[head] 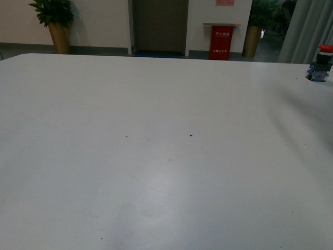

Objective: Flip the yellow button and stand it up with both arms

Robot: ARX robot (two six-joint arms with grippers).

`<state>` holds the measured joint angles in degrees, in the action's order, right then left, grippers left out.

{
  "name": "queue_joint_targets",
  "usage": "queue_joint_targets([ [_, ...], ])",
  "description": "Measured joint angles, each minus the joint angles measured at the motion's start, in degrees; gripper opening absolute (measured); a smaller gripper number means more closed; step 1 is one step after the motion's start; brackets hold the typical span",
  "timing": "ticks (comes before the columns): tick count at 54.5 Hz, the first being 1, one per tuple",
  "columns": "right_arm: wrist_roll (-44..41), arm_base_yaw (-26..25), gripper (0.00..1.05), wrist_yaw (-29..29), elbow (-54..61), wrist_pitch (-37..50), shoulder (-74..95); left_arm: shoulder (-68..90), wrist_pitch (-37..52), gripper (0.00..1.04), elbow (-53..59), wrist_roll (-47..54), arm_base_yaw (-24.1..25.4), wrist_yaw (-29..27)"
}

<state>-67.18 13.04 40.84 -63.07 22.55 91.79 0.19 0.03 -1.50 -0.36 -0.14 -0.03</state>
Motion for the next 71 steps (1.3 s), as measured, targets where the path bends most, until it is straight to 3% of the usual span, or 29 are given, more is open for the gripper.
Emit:
queue_joint_targets([
  [21,7.45,0.5,0.04,5.99,-1.88,-3.3,3.61,0.0,0.0,0.98,0.0,0.0,0.0,0.0],
  [71,7.54,-1.86,0.04,10.62,-6.43,-0.09,13.05,0.0,0.0,0.98,0.0,0.0,0.0,0.0],
])
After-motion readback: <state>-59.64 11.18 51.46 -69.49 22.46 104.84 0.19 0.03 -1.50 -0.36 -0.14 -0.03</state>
